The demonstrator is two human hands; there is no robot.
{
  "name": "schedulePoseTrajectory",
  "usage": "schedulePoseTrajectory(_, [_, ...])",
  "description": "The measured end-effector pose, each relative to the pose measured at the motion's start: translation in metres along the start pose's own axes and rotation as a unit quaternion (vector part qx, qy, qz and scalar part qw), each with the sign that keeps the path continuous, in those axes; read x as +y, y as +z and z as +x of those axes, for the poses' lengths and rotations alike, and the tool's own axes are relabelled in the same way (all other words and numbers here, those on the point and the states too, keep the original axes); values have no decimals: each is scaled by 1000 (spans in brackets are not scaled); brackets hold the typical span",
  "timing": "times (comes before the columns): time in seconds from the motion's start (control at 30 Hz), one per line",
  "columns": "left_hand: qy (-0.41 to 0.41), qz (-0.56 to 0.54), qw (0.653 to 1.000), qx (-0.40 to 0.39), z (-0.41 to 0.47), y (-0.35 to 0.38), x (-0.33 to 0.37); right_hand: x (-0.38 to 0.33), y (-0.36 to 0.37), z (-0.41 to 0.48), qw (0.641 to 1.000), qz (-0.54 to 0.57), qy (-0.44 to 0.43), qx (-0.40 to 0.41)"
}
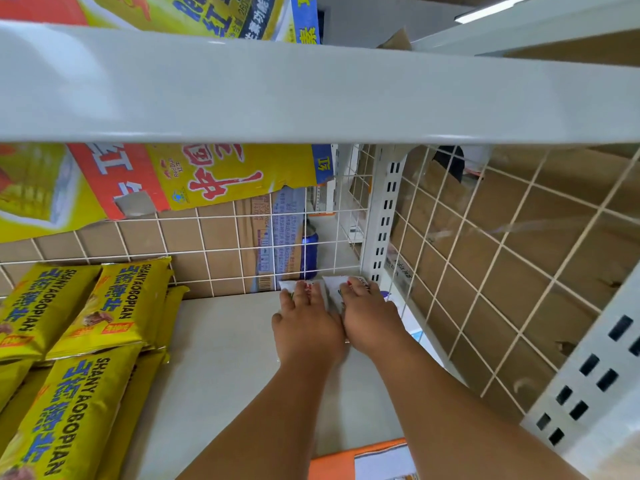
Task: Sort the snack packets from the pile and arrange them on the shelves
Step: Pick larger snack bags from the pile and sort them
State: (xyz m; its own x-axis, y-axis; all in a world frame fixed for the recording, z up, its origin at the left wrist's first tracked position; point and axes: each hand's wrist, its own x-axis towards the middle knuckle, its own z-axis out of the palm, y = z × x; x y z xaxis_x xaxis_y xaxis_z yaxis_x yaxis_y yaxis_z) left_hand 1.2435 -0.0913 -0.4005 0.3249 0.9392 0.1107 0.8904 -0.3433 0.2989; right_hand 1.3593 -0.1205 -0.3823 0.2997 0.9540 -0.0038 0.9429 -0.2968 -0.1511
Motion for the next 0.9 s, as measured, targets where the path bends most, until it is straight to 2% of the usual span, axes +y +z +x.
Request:
schedulePoseTrajectory(0.27, [-19, 15, 1000, -13, 1, -4, -4, -3, 6, -2, 1000, -6, 3, 8])
schedulePoseTrajectory(0.9, [0, 27, 999, -23, -22, -16, -17, -22, -4, -24, 1000, 3, 6, -16])
